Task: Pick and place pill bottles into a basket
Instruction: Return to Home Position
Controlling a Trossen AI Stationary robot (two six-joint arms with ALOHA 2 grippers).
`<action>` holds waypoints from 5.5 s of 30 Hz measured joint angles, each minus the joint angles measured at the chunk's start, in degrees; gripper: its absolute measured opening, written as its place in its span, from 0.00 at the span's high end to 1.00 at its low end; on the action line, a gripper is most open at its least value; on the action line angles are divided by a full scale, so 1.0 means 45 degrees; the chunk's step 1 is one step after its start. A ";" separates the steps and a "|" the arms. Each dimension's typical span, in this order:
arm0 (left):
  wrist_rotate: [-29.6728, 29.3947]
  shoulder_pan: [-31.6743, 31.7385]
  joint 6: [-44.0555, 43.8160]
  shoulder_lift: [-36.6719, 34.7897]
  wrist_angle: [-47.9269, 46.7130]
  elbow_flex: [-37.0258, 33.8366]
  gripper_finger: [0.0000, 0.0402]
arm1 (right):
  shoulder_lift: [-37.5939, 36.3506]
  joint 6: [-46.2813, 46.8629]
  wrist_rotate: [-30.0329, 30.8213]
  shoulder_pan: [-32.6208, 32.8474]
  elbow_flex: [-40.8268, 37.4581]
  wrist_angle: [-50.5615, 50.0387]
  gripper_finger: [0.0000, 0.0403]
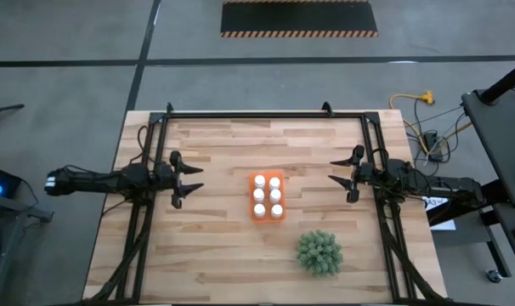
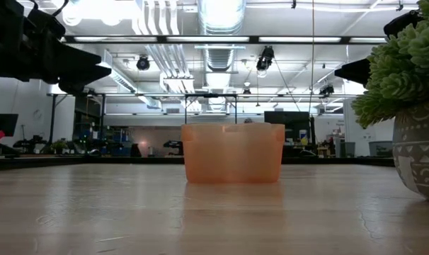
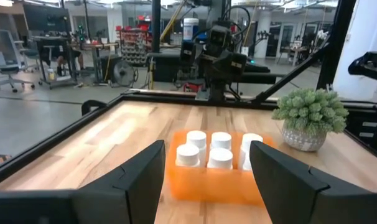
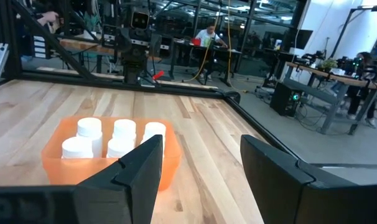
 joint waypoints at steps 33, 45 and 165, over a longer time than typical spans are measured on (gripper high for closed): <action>0.0029 0.0000 0.0005 0.0927 0.0000 -0.0015 0.46 | 0.0000 0.0002 0.0000 0.0000 0.0000 0.0000 0.49; 0.0005 0.0000 0.0005 0.0959 -0.0005 -0.0015 0.46 | 0.0000 -0.0022 0.0000 0.0000 0.0000 0.0000 0.49; 0.0015 -0.0003 0.0005 0.0964 -0.0005 -0.0015 0.46 | 0.0005 -0.0001 0.0000 0.0000 0.0000 0.0003 0.49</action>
